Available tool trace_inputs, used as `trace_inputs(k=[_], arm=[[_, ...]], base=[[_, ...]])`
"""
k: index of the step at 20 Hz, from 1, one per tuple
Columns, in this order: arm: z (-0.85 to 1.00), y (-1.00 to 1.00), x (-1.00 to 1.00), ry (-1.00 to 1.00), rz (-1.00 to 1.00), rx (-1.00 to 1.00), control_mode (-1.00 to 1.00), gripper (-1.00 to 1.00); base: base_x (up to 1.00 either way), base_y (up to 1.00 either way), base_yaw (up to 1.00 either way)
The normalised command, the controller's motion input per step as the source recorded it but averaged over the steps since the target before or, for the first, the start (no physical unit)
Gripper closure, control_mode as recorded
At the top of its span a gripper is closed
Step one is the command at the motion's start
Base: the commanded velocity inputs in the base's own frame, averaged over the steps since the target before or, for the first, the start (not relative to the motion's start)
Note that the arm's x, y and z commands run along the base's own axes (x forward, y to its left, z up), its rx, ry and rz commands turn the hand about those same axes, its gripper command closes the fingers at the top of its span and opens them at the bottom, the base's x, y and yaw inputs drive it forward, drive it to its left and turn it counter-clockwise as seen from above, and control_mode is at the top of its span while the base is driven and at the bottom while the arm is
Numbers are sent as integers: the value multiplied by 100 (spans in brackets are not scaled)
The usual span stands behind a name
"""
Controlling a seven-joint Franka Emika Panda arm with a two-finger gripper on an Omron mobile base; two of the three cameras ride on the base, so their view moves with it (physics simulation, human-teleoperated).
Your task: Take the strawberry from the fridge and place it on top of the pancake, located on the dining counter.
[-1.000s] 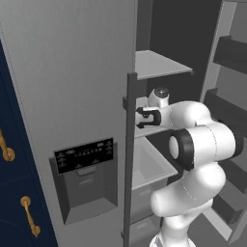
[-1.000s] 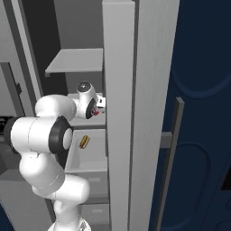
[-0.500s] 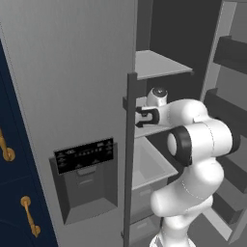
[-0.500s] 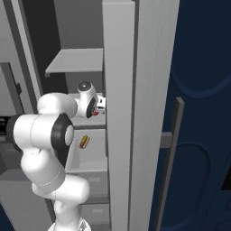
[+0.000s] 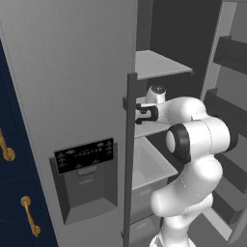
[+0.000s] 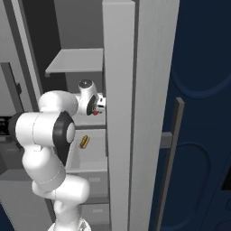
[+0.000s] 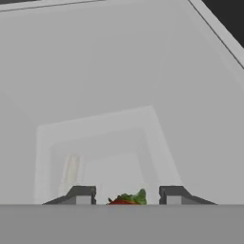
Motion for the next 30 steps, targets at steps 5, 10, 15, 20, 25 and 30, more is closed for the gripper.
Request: trace_inputs(k=[5, 10, 15, 20, 25, 30], arm=[[-32, -12, -18, 0, -3, 5, -100, 100], [-28, -21, -37, -6, -15, 6, -100, 100], [29, 0, -85, -5, -1, 0, -100, 100], [39, 0, -100, -6, 0, 0, -100, 100], [67, 2, -100, 1, 1, -1, -100, 100], [74, 17, -100, 15, 7, -6, -100, 100]], base=[[0, 0, 0], [0, 0, 0], [0, 0, 0], [0, 0, 0], [0, 0, 0], [0, 0, 0]])
